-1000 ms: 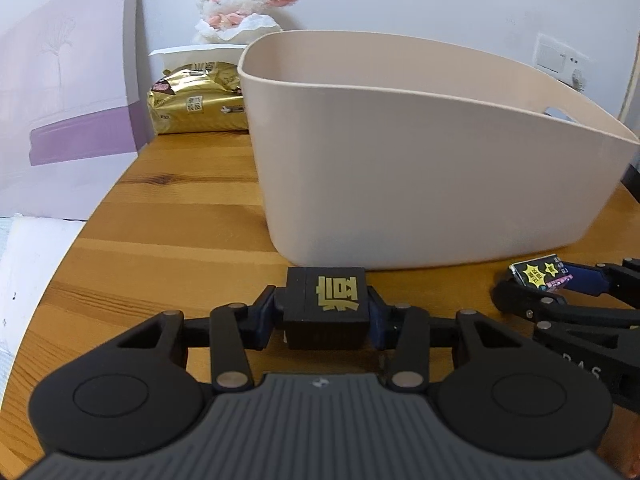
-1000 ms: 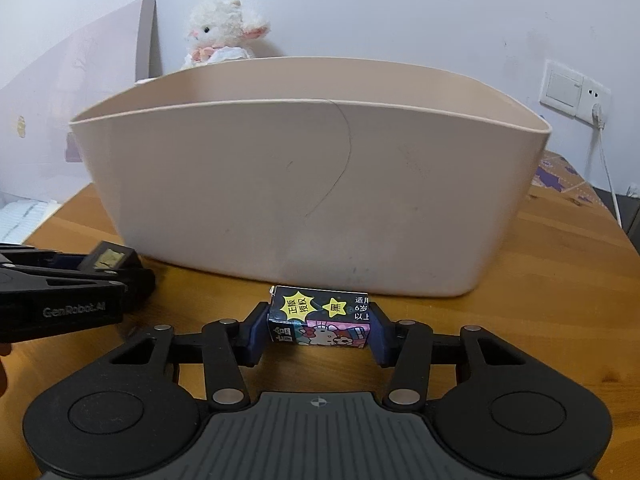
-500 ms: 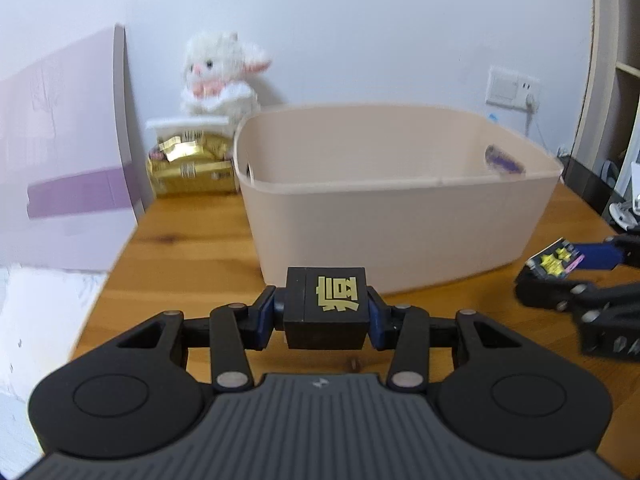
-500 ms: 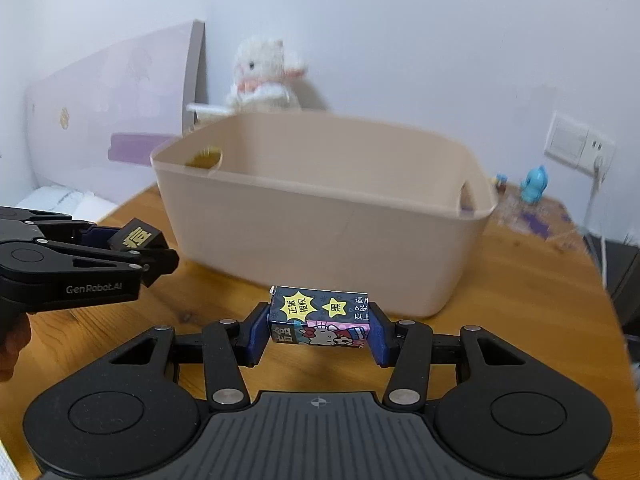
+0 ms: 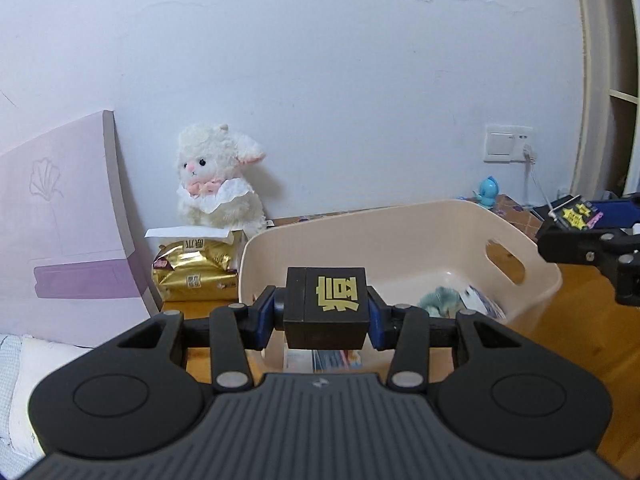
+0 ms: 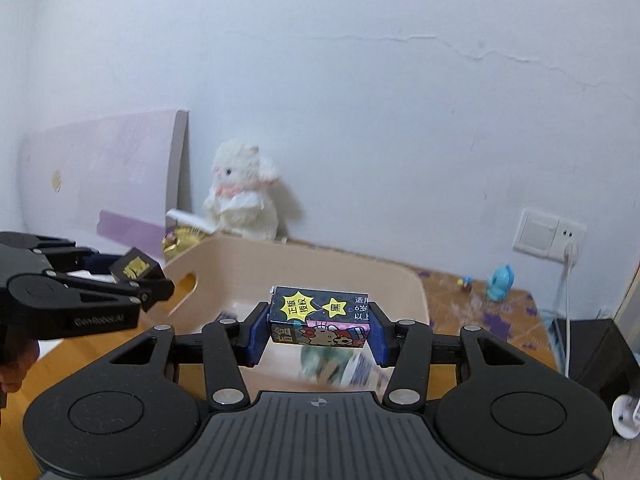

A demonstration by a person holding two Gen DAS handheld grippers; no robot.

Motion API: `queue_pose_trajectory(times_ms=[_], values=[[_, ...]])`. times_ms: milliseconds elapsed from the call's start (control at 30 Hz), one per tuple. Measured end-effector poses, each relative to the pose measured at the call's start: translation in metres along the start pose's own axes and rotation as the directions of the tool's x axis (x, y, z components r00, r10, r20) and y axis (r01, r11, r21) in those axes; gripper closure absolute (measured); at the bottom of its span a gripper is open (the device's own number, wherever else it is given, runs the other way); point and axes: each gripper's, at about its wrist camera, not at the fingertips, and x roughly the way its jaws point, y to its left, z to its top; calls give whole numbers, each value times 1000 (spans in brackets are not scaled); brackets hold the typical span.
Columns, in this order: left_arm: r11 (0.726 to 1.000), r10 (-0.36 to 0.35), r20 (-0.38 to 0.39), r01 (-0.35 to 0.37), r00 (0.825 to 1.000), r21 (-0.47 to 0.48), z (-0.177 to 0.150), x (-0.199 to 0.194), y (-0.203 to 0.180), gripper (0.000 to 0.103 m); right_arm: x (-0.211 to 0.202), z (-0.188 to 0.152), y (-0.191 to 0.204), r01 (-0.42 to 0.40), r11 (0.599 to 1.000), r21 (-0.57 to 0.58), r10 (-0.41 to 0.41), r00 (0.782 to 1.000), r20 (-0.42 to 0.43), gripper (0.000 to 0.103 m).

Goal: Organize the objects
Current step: 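Drop the star box into the bin with the right tool while the left drops the black cube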

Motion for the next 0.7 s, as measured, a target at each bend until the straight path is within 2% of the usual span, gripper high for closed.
queue_pose_trajectory(times_ms=[100, 200, 267, 400, 533, 633, 667, 700], values=[[1000, 3, -41, -3, 999, -14, 11, 24, 0, 56, 18, 12, -7, 17, 1000, 20, -16, 1000, -13, 56], [1000, -5, -131, 0, 991, -31, 14, 56, 0, 56, 48, 16, -14, 39, 998, 51, -36, 997, -64, 56], [999, 5, -181, -13, 984, -44, 11, 73, 1, 56, 68, 14, -18, 45, 997, 68, -37, 993, -113, 56], [999, 26, -278, -36, 960, -32, 1, 103, 2, 56, 99, 3, -15, 91, 996, 22, -86, 978, -190, 56], [995, 87, -295, -66, 952, 82, -4, 115, -9, 56, 124, -10, -12, 110, 994, -8, -108, 960, -257, 56], [994, 90, -294, -68, 951, 83, -4, 117, -7, 56, 139, -20, -8, 116, 993, -29, -120, 948, -295, 56], [995, 84, -292, -63, 953, 79, -4, 117, -5, 56, 142, -22, -6, 115, 993, -34, -120, 945, -303, 54], [995, 78, -292, -58, 953, 76, -4, 117, -5, 56, 144, -25, -5, 114, 993, -37, -119, 943, -311, 46]])
